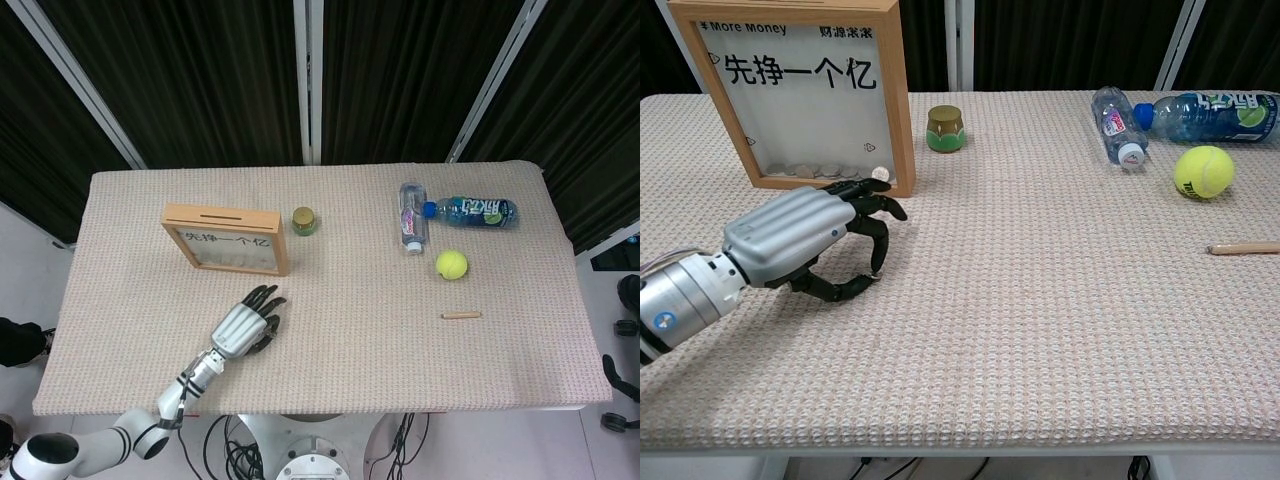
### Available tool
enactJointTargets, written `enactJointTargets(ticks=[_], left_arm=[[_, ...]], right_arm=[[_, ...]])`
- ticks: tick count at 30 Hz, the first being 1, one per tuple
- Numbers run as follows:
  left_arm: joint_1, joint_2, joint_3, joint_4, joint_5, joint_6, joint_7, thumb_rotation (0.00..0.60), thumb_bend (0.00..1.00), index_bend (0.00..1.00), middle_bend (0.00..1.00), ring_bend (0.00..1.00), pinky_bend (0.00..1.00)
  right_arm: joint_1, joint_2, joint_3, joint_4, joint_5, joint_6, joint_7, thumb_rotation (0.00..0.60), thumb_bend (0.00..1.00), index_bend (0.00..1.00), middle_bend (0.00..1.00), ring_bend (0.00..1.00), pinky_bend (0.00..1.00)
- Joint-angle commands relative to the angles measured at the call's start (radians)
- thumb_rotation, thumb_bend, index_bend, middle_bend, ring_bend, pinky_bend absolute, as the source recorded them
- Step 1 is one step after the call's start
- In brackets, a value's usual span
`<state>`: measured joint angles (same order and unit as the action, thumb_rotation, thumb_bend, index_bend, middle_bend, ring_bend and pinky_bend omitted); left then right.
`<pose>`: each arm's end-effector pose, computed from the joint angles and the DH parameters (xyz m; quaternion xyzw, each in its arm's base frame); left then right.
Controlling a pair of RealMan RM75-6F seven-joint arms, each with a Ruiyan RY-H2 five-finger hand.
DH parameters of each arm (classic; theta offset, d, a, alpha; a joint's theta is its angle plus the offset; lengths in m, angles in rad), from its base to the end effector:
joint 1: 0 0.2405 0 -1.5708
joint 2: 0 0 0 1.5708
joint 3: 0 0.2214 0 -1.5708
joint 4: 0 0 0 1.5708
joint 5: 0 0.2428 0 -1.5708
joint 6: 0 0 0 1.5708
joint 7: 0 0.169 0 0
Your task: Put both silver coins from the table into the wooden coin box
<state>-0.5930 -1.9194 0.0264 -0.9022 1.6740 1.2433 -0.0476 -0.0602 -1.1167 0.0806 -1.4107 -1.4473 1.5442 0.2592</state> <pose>-0.1506 0.2856 -0.1263 -0.7763 -0.2776 -0.4558 0.3355 -0.3628 -0.1650 0.1603 0.5135 -0.4192 0.3867 0.6410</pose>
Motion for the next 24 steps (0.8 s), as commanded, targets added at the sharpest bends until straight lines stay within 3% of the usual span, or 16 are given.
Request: enactJointTargets(ticks=[1, 24], left_arm=[[0.000, -0.002, -0.001, 0.004, -0.001, 0.004, -0.003, 0.600, 0.28, 0.54, 0.18, 0.00, 0.12], [-0.005, -0.002, -0.004, -0.007, -0.015, -0.001, -0.028, 0.600, 0.41, 0.60, 0.20, 0.00, 0.12]], right_arm=[[0.000, 0.000, 0.000, 0.001, 0.000, 0.000, 0.001, 0.600, 0.33, 0.00, 0.00, 0.00, 0.00], [-0.002, 0.006, -0.001, 0.005, 0.000, -0.005, 0.017, 0.600, 0.33, 0.00, 0.00, 0.00, 0.00]])
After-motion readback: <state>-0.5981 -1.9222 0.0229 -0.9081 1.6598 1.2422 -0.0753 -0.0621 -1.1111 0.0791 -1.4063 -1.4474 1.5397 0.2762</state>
